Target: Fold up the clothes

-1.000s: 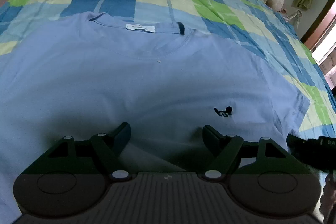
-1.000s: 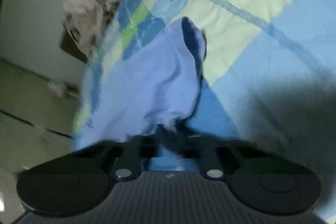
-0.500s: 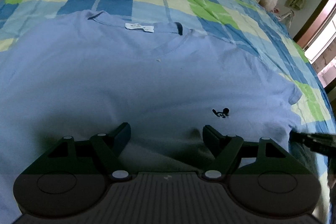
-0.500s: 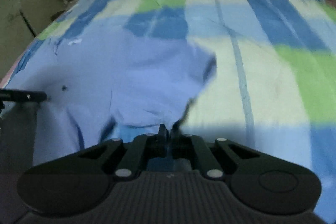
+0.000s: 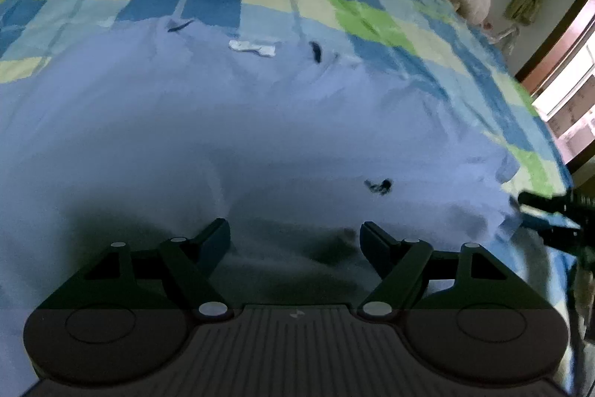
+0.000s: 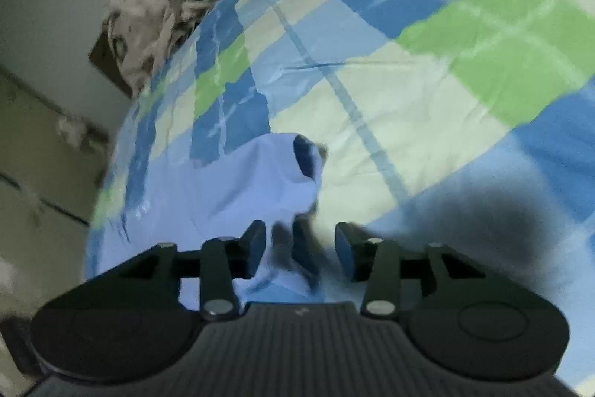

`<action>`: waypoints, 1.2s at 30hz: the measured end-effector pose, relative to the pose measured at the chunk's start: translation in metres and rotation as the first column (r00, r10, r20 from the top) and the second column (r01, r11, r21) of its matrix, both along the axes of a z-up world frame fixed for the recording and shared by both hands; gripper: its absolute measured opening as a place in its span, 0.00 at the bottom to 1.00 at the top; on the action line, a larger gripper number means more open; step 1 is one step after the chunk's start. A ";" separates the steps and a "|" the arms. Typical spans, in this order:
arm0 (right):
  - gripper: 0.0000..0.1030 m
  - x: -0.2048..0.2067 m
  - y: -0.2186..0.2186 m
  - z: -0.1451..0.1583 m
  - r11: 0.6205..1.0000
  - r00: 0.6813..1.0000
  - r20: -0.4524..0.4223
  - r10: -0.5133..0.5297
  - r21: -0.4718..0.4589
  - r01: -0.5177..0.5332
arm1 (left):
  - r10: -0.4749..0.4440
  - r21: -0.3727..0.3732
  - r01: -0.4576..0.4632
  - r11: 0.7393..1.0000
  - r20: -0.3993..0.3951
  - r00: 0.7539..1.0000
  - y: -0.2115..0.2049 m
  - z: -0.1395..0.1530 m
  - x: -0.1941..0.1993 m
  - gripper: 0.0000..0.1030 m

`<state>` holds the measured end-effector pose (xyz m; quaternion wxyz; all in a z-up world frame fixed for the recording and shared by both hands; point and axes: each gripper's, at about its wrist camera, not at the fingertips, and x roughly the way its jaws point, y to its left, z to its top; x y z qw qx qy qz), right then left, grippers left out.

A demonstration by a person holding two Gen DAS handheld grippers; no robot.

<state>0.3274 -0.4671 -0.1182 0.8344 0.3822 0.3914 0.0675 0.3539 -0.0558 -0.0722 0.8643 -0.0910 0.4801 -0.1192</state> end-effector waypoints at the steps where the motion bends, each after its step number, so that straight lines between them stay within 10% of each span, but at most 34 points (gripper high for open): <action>1: 0.22 0.004 0.003 -0.004 1.000 1.000 -0.002 0.003 0.010 -0.003 | 0.001 -0.002 -0.001 1.000 0.001 1.000 0.001 0.000 -0.001 0.80; 2: 0.07 0.007 0.011 -0.005 0.999 0.999 0.001 0.045 -0.031 -0.045 | 0.002 -0.005 -0.002 1.000 0.001 1.000 0.003 0.000 -0.001 0.80; 7: 0.03 -0.003 0.028 0.005 0.966 0.987 -0.038 0.159 -0.202 -0.164 | 0.011 -0.019 -0.011 1.000 0.014 1.000 0.017 0.008 -0.002 0.80; 16: 0.25 0.000 0.040 0.051 0.895 0.985 0.065 0.160 -0.430 -0.117 | 0.070 0.064 -0.075 0.995 0.068 0.995 0.073 0.030 0.026 0.74; 36: 0.31 0.158 0.304 0.051 0.871 0.840 0.237 0.488 -0.078 -0.484 | 0.151 0.090 -0.154 0.984 0.038 0.988 0.182 -0.003 0.097 0.68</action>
